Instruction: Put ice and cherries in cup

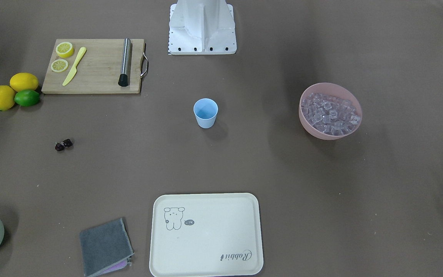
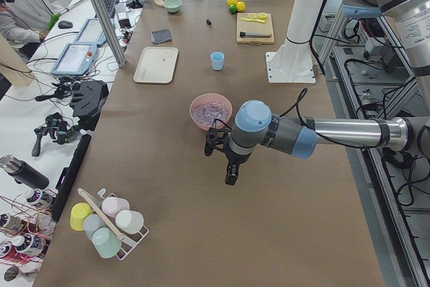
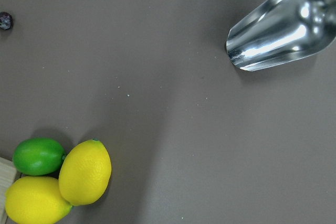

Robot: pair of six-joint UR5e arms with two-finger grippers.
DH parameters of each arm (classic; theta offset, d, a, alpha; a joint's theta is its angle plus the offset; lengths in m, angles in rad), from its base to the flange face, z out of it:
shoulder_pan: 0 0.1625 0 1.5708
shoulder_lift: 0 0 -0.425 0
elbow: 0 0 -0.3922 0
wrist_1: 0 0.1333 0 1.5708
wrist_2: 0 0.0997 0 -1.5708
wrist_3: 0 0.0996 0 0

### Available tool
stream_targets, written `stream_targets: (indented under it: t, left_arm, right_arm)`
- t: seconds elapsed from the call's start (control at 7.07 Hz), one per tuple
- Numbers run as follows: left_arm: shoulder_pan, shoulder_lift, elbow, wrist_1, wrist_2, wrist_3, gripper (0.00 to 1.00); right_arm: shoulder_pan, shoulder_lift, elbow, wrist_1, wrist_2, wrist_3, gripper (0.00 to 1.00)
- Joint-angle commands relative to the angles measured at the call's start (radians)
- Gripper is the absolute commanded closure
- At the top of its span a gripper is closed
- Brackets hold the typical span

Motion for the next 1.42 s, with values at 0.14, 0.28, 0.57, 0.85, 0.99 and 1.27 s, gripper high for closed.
stream_targets:
  t: [0.14, 0.28, 0.57, 0.85, 0.99, 1.27]
  left_arm:
    - [0.003, 0.014, 0.002, 0.0, -0.001, -0.004, 0.02]
    - [0.003, 0.014, 0.003, 0.0, -0.002, -0.007, 0.02]
    - [0.004, 0.013, 0.008, 0.0, -0.001, -0.009, 0.02]
    - [0.004, 0.01, 0.006, 0.0, -0.002, -0.006, 0.02]
    - [0.004, 0.01, 0.008, -0.003, -0.001, -0.003, 0.02]
    - [0.003, 0.013, 0.027, -0.058, -0.003, -0.009, 0.02]
  right_arm:
    - [-0.001, -0.001, -0.001, -0.001, 0.028, 0.006, 0.0]
    - [-0.001, -0.001, -0.003, -0.001, 0.028, 0.006, 0.0]
    - [-0.001, -0.001, -0.003, 0.001, 0.028, 0.001, 0.0]
    - [-0.001, -0.001, -0.006, 0.001, 0.019, -0.002, 0.0]
    - [-0.001, -0.001, -0.006, 0.001, 0.017, 0.001, 0.0]
    - [-0.001, 0.005, -0.006, 0.001, 0.009, 0.009, 0.0]
